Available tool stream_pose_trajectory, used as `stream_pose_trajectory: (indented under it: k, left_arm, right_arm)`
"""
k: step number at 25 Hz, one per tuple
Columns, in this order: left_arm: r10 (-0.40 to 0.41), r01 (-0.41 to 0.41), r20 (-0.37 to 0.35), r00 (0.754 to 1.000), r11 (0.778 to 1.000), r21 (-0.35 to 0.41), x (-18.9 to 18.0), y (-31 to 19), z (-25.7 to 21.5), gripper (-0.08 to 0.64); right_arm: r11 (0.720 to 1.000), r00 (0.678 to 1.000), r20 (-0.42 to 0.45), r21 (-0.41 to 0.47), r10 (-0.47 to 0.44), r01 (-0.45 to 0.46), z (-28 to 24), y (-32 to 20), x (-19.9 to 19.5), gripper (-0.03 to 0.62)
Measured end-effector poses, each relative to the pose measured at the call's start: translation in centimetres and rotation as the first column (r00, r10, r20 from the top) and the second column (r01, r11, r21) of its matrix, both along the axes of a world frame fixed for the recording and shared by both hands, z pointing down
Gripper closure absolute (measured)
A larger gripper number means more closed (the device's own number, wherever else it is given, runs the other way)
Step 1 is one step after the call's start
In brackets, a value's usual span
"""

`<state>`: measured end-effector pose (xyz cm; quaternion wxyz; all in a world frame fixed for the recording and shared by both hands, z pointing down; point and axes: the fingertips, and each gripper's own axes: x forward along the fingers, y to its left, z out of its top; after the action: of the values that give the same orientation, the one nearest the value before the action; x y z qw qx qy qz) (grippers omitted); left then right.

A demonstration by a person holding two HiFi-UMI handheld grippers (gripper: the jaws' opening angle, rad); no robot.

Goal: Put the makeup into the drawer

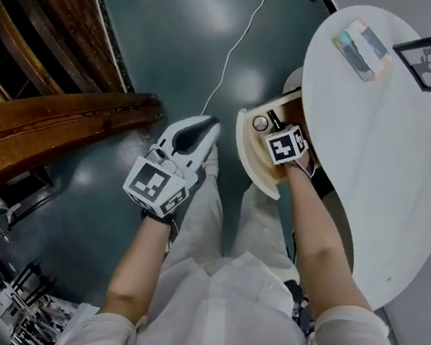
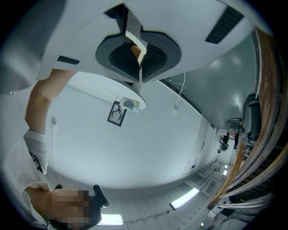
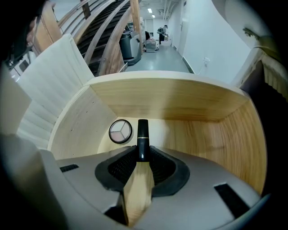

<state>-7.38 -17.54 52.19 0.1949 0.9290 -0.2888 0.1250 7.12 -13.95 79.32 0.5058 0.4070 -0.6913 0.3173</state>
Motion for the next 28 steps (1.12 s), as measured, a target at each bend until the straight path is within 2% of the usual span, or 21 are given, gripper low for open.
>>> stream_pose_trajectory:
  k: [6,15,28]
  left_arm:
    - [0.0,0.0,0.001,1.0,1.0,0.004,-0.2,-0.1,0.2,0.529]
    - [0.0,0.0,-0.012,1.0,1.0,0.007,-0.2,-0.6,-0.5,0.528]
    - [0.021,-0.02,-0.041,0.999,0.999,0.037,0.1,-1.4,-4.3,0.529]
  right_arm:
    - [1.0,0.999,-0.014,0.008,-0.03,0.03,0.2,-0.2,0.0,0.505]
    - [0.999,1.0,0.004,0.033,-0.007,0.007,-1.8,-0.3,-0.6,0.489]
    - [0.993,0.993,0.101,0.097,0.056,-0.066,-10.8,1.2,-3.0,0.499]
